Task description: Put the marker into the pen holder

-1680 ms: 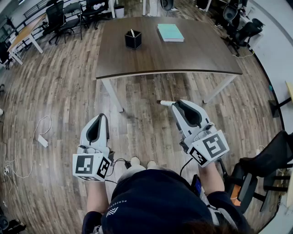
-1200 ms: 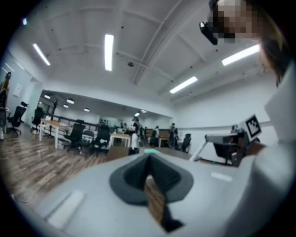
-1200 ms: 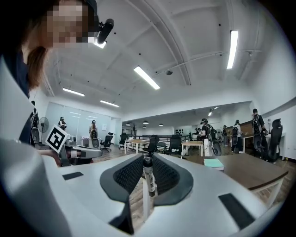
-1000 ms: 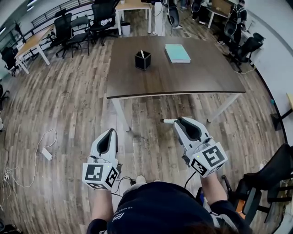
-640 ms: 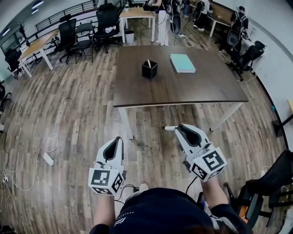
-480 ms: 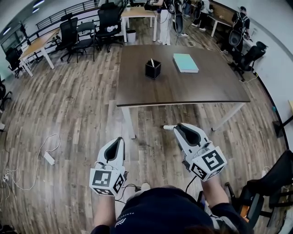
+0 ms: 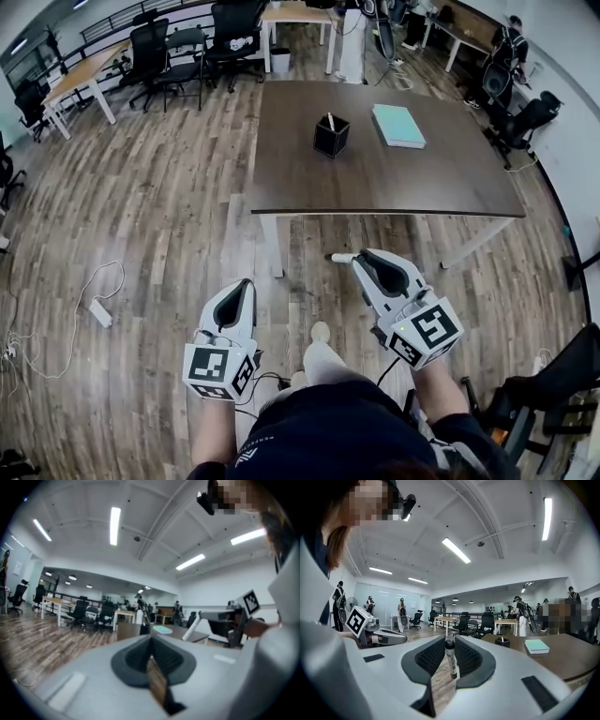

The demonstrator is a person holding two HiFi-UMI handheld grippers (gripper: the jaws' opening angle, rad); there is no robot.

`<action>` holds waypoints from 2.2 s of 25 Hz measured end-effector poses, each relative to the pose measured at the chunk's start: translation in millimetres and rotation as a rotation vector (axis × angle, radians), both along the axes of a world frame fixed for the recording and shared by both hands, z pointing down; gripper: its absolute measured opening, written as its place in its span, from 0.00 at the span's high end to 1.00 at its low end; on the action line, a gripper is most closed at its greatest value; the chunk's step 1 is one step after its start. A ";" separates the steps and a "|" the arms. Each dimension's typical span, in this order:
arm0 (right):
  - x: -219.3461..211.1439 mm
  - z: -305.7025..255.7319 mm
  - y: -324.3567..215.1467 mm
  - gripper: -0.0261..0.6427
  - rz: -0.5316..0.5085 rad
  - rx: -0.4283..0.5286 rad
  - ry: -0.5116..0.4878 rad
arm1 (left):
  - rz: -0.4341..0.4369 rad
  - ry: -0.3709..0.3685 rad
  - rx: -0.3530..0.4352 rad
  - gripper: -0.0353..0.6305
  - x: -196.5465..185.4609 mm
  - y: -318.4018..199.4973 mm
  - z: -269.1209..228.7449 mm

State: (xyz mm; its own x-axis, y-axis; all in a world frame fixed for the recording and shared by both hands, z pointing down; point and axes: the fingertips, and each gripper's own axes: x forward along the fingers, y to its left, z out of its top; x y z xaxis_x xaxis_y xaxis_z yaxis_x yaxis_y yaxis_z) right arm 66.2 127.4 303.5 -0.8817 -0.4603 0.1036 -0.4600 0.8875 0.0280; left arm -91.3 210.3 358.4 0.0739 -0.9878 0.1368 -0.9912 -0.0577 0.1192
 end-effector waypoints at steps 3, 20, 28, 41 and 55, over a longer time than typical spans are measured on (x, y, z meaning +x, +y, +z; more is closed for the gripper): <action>-15.5 3.8 -17.9 0.87 -0.021 0.002 -0.005 | -0.018 -0.005 0.006 0.94 -12.8 -16.0 1.0; -74.0 -4.4 -165.5 0.87 -0.119 0.030 -0.030 | -0.036 -0.019 0.014 0.94 -49.5 -175.2 -2.8; -76.3 -1.0 -221.9 0.87 -0.102 0.025 -0.036 | 0.015 -0.027 0.001 0.94 -45.7 -241.6 3.7; -80.7 1.0 -276.1 0.87 -0.009 0.010 -0.052 | 0.126 -0.023 -0.018 0.94 -55.0 -324.0 9.7; -87.5 3.8 -368.8 0.87 0.164 -0.002 -0.055 | 0.293 -0.026 -0.051 0.94 -59.9 -425.6 17.5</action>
